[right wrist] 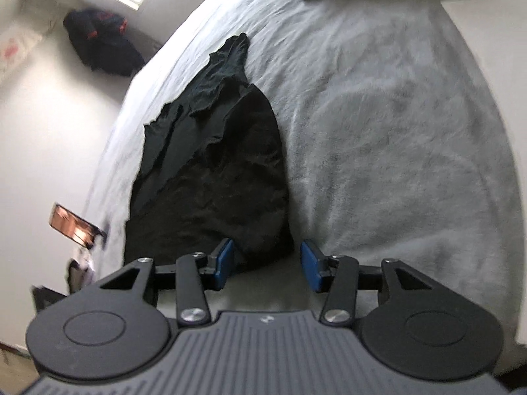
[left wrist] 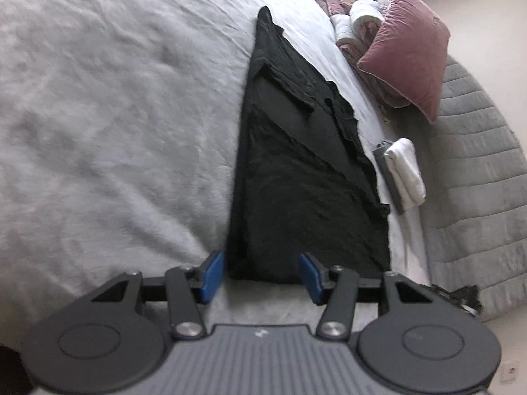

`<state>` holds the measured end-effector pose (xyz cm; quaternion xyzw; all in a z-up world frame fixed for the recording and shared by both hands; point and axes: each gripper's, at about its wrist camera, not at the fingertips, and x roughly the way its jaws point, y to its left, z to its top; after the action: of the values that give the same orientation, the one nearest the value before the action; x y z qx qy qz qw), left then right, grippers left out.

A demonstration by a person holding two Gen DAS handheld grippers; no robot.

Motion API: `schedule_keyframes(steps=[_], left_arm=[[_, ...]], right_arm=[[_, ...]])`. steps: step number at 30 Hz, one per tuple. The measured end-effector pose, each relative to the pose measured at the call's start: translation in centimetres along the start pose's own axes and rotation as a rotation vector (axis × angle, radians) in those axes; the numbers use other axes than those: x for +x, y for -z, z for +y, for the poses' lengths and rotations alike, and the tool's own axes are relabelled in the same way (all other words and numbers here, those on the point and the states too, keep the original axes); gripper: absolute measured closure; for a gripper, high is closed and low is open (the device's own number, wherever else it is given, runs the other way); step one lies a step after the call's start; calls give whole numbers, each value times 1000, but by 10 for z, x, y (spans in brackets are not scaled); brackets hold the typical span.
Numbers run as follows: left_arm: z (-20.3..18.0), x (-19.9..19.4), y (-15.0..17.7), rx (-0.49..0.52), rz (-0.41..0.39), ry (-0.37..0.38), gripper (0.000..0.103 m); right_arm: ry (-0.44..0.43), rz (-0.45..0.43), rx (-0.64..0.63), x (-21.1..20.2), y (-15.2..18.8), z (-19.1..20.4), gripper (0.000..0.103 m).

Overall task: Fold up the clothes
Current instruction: 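Lift the hem with both grippers and fold it toward the collar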

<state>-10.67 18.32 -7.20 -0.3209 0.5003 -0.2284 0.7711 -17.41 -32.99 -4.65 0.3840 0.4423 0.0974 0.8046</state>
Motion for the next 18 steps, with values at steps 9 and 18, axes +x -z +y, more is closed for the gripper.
schedule_keyframes(steps=[9,18], left_arm=[[-4,15,-4,51,47,66,59],[2,14,-9,-12,55,73,97]], right_arm=[[-65,34,-17,14,-5,1,67],[-156,25,14,9,-9,0,90]])
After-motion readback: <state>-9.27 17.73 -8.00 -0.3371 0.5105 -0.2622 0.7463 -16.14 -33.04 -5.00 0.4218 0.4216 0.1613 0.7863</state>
